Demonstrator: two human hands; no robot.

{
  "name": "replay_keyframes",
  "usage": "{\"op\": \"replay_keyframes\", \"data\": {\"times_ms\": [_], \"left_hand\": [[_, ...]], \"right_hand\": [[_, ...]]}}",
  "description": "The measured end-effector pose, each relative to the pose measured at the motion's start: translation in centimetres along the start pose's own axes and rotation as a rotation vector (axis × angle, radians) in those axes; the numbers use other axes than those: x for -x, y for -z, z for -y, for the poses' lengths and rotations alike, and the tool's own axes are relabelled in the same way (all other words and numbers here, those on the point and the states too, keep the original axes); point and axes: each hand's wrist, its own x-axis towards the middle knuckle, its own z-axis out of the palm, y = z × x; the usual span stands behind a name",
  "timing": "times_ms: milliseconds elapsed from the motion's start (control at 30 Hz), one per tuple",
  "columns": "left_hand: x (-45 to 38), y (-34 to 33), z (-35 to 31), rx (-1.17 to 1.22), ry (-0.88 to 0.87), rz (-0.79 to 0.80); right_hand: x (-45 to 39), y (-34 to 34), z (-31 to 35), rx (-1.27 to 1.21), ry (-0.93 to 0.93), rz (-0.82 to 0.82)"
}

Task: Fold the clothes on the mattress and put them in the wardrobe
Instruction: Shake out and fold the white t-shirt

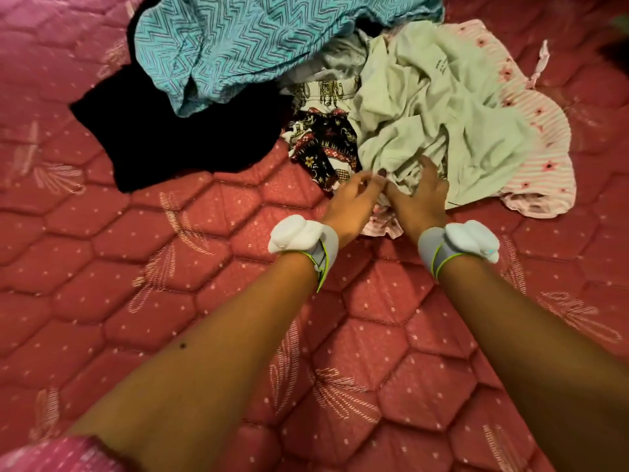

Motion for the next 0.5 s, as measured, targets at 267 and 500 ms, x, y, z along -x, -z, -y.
{"op": "replay_keyframes", "data": {"times_ms": [267,500], "left_hand": [[1.3,4.2,1.0,0.339,0.108,-0.014],[7.2,12.7,8.0,0.153,0.048,-0.853]], "right_hand": [[7.6,-2.8,1.3,0.22,0.753,0.159],[13.8,-5.0,-1.3,0.388,0.981,0.158]]}}
